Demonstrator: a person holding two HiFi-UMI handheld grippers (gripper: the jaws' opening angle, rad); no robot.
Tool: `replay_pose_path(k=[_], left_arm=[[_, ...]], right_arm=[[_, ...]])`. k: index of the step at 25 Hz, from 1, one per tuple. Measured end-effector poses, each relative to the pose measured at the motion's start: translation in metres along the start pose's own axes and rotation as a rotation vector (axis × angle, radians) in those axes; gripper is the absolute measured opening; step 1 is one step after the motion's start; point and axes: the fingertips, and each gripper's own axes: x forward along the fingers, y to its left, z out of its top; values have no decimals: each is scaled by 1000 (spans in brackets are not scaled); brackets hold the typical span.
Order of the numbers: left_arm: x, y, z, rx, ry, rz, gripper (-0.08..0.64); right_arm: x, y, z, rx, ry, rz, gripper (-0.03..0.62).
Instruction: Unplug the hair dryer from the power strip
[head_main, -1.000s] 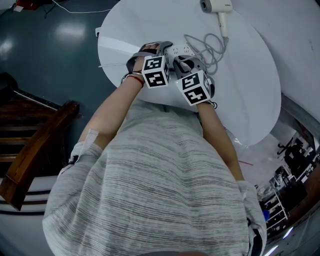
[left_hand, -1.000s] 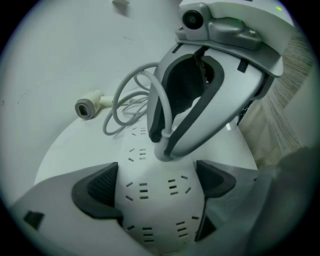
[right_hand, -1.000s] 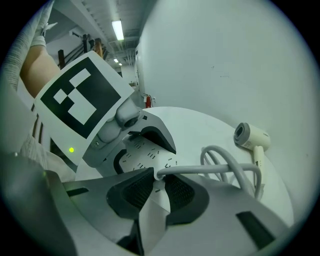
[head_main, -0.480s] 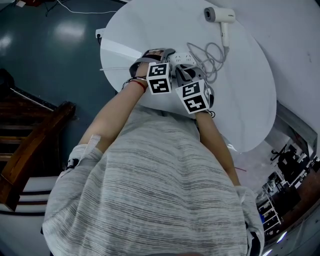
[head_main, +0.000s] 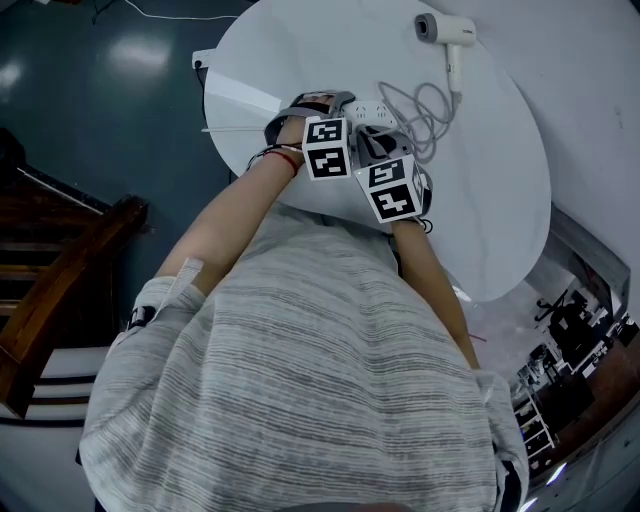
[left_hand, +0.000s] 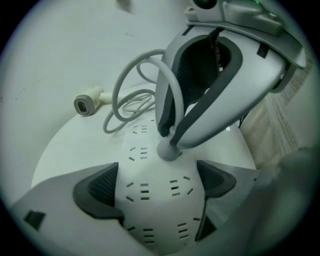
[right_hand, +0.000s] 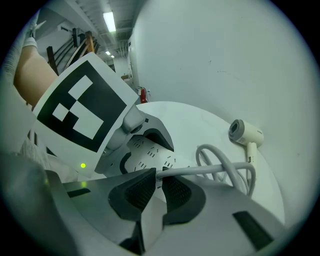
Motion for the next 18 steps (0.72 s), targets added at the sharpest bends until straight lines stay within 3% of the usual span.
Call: replay_pose_path(k=[18], left_arm=[[0,0,1,0,3,-4,480]], right_arm=[[-3,-1,1,-18,78,5,52]])
